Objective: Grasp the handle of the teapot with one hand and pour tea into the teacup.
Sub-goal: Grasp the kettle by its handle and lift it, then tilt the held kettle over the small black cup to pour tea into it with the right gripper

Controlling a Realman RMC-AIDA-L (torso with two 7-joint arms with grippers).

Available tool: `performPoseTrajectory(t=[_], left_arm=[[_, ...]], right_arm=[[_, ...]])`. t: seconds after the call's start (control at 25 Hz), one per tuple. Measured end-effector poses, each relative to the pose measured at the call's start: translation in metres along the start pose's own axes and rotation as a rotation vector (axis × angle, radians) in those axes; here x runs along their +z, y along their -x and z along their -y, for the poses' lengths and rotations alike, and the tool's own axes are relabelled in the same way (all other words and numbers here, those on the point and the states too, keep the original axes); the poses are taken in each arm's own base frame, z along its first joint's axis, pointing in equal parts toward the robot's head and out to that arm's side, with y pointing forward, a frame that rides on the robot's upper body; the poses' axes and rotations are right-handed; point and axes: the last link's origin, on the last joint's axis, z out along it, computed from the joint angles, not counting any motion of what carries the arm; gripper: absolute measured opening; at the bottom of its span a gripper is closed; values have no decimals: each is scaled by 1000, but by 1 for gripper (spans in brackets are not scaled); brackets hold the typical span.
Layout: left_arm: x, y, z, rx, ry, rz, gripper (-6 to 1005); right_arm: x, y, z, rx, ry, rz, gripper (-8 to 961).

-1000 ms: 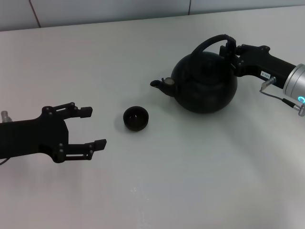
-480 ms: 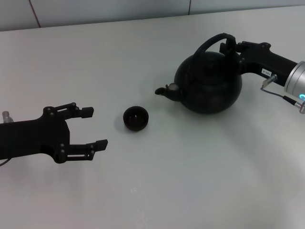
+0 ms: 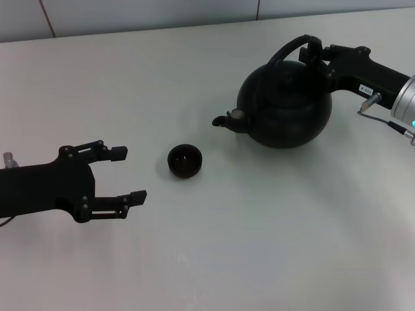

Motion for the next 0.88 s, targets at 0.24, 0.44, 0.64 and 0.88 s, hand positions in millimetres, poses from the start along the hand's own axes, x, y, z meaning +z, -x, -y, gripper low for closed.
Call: performPoseTrajectory(t=[0.24, 0.44, 0.64, 0.88], left_arm=[[0, 0, 0, 0, 0, 0, 866], [0, 0, 0, 0, 0, 0, 866], [0, 0, 0, 0, 0, 0, 866], [0, 0, 0, -3, 0, 0, 866]], right_arm=[[3, 14, 1, -45, 24, 26, 136], [7, 23, -1, -100, 54, 28, 135], [17, 35, -6, -164, 97, 24, 135], [24, 45, -6, -201, 111, 32, 135]])
